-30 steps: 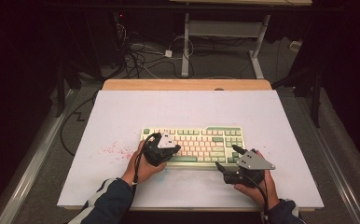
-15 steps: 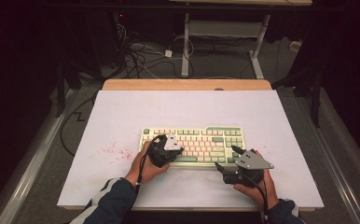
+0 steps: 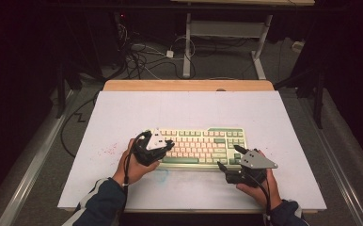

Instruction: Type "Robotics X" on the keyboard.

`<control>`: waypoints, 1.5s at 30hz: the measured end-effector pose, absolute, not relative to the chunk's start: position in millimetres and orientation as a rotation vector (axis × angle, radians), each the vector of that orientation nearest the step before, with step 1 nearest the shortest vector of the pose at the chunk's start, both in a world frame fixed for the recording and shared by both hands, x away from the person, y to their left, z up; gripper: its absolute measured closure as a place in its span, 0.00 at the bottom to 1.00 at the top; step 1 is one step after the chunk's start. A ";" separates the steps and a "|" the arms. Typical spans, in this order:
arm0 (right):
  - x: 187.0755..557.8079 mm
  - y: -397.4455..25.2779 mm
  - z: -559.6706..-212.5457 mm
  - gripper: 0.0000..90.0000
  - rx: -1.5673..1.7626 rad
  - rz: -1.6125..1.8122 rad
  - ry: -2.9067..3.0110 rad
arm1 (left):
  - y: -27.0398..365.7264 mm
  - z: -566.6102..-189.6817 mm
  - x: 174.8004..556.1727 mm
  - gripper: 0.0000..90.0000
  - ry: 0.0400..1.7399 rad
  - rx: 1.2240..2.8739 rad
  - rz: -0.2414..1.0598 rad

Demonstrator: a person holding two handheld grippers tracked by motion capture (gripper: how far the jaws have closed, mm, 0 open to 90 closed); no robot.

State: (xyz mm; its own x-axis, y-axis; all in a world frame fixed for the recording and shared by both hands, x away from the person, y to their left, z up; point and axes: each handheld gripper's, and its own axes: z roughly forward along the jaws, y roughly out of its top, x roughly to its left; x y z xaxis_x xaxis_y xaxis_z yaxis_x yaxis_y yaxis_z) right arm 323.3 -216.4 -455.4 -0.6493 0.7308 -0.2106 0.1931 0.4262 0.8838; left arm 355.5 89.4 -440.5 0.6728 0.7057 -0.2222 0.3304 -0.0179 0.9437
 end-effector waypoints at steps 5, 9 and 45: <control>328.3 -220.5 -452.6 0.29 0.812 1.241 2.113 | 112.7 -444.1 354.1 0.63 0.882 1.575 0.426; 331.3 -223.5 -450.1 0.33 0.829 1.253 2.111 | 125.4 -449.1 349.9 0.40 0.880 1.551 0.459; 380.7 -168.5 -440.5 1.00 0.735 1.203 2.300 | 171.3 -480.9 316.8 0.20 0.923 1.528 0.515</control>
